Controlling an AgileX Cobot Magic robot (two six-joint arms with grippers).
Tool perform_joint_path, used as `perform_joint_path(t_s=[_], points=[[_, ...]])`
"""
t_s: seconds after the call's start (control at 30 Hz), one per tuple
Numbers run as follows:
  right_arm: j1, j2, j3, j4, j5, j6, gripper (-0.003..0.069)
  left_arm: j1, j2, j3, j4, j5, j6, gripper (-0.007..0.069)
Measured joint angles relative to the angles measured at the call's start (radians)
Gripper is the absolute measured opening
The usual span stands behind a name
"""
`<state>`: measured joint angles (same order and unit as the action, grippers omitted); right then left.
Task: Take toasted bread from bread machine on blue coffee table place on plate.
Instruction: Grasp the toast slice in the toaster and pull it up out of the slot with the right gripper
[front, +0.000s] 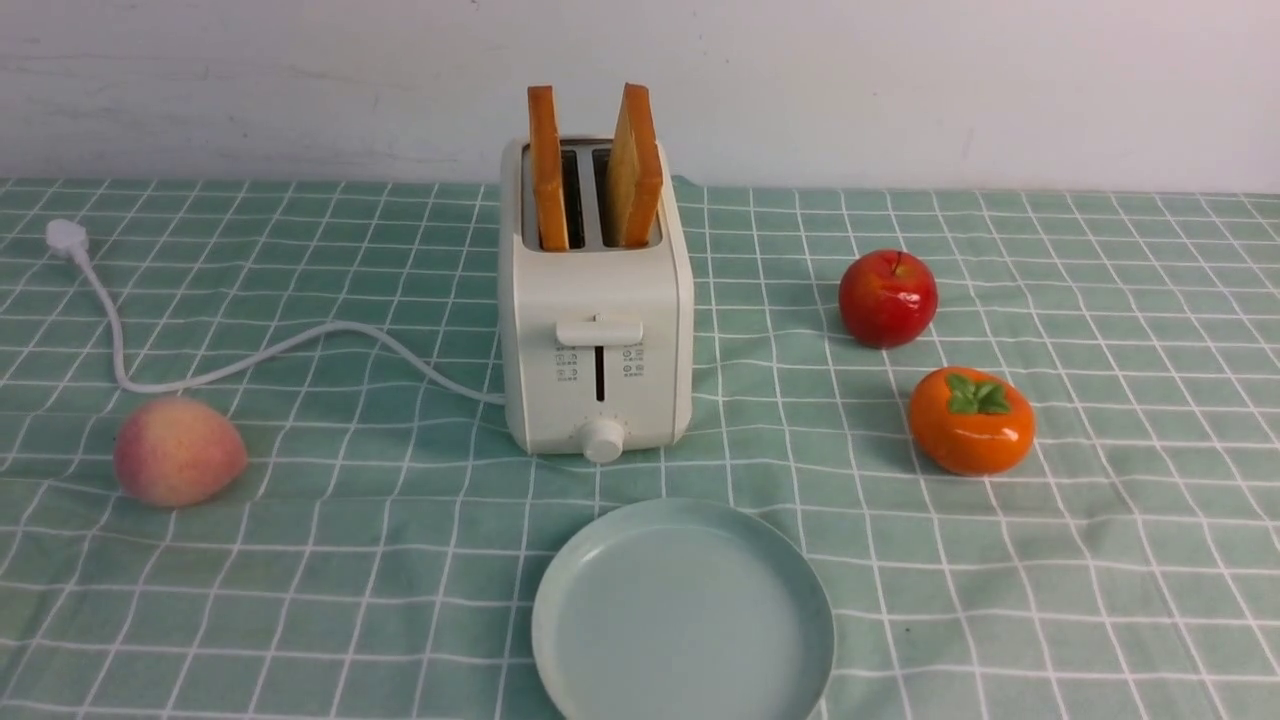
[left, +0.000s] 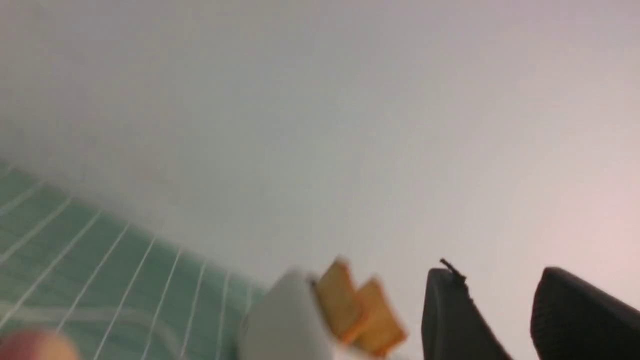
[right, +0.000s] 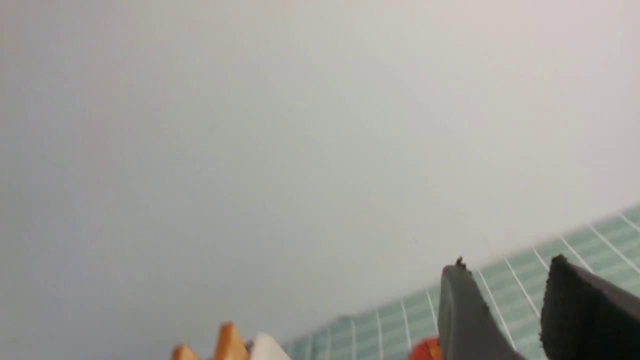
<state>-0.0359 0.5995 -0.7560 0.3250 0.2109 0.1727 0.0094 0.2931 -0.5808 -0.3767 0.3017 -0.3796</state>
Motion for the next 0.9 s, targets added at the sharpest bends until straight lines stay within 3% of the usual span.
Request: perform_joint_path(t_s=[0.1, 0.2, 0.37, 0.57, 0.7, 0.9], points=[[0.0, 0.116, -0.023, -0.043, 0.006, 0.0, 0.024, 0.0, 0.104, -0.025, 0.033, 0.217, 0.001, 0.0238], [0.0, 0.212, -0.028, -0.059, -0.026, 0.002, 0.024, 0.0, 0.143, -0.021, 0.065, 0.312, 0.003, 0.0238], [0.04, 0.375, -0.032, 0.012, 0.085, -0.003, 0.024, -0.032, 0.137, -0.019, 0.064, 0.325, 0.003, 0.0238], [0.178, 0.613, -0.203, 0.067, 0.291, -0.129, 0.024, -0.13, 0.137, -0.018, 0.012, 0.287, 0.003, 0.0238], [0.279, 0.812, -0.481, 0.138, 0.418, -0.239, 0.0244, -0.198, 0.139, -0.018, -0.027, 0.265, 0.025, 0.0238], [0.387, 1.024, -0.783, 0.213, 0.417, -0.329, 0.0326, -0.241, 0.162, -0.018, -0.084, 0.311, 0.098, 0.0238]])
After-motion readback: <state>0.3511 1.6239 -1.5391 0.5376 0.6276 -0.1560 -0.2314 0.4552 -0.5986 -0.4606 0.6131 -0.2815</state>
